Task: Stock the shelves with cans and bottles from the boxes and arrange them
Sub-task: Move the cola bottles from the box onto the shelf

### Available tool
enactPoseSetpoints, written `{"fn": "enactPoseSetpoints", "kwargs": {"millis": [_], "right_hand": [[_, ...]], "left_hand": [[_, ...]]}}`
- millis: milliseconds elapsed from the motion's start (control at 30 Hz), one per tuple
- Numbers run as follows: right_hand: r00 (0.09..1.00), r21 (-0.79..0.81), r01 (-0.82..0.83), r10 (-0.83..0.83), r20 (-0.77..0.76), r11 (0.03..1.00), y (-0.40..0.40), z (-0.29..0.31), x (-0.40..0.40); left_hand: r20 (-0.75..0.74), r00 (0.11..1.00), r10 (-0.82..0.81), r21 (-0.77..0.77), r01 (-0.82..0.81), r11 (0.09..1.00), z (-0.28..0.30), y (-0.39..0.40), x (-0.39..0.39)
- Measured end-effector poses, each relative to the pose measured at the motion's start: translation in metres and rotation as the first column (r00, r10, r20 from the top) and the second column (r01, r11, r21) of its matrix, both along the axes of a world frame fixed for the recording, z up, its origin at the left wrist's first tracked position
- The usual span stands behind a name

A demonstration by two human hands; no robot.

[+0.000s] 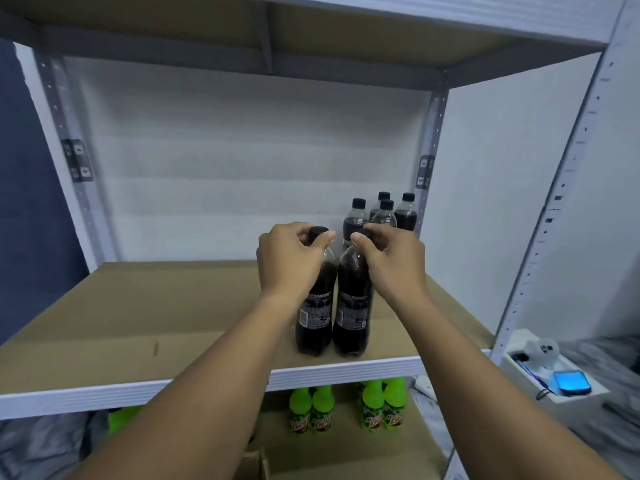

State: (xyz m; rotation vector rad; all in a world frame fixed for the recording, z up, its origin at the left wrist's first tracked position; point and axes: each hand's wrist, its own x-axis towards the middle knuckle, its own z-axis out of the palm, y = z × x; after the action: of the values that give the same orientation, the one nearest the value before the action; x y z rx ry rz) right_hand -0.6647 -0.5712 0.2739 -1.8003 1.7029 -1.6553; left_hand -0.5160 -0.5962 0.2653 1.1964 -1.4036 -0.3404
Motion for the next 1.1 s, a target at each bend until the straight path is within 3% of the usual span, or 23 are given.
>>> {"fn": "enactPoseSetpoints", "kwargs": {"millis": [167, 267, 400, 567, 800, 1100], "right_hand": [[0.999, -0.015, -0.033, 0.033, 0.014, 0.999, -0.007, -0.010, -0.005], [0.991, -0.022, -0.104, 0.105, 0.081, 0.994, -0.006, -0.036, -0.008], [0.970, 0.014, -0.166, 0.161, 0.181, 0.986, -0.001, -0.083, -0.010], [0.962, 0.070, -0.214, 0.197, 0.187, 0.974, 0.005, -0.112, -0.014], [0.975, 0.079, -0.192, 0.182, 0.126, 0.978, -0.008, -0.116, -0.038], [0.999, 0.084, -0.042, 0.043, -0.014, 0.996, -0.048, -0.122, -0.107]], "left_hand": [[0.001, 1.000, -0.015, -0.035, 0.015, 0.999, -0.014, -0.004, 0.001], [-0.079, 0.988, -0.132, -0.033, 0.129, 0.991, -0.031, 0.003, 0.002], [-0.174, 0.957, -0.232, 0.019, 0.239, 0.971, -0.074, 0.014, 0.009], [-0.183, 0.942, -0.281, 0.132, 0.307, 0.942, -0.117, 0.022, 0.014], [-0.203, 0.933, -0.298, 0.139, 0.329, 0.934, -0.123, 0.002, -0.010], [-0.101, 0.964, -0.245, 0.180, 0.260, 0.949, -0.131, -0.053, -0.085]]}}
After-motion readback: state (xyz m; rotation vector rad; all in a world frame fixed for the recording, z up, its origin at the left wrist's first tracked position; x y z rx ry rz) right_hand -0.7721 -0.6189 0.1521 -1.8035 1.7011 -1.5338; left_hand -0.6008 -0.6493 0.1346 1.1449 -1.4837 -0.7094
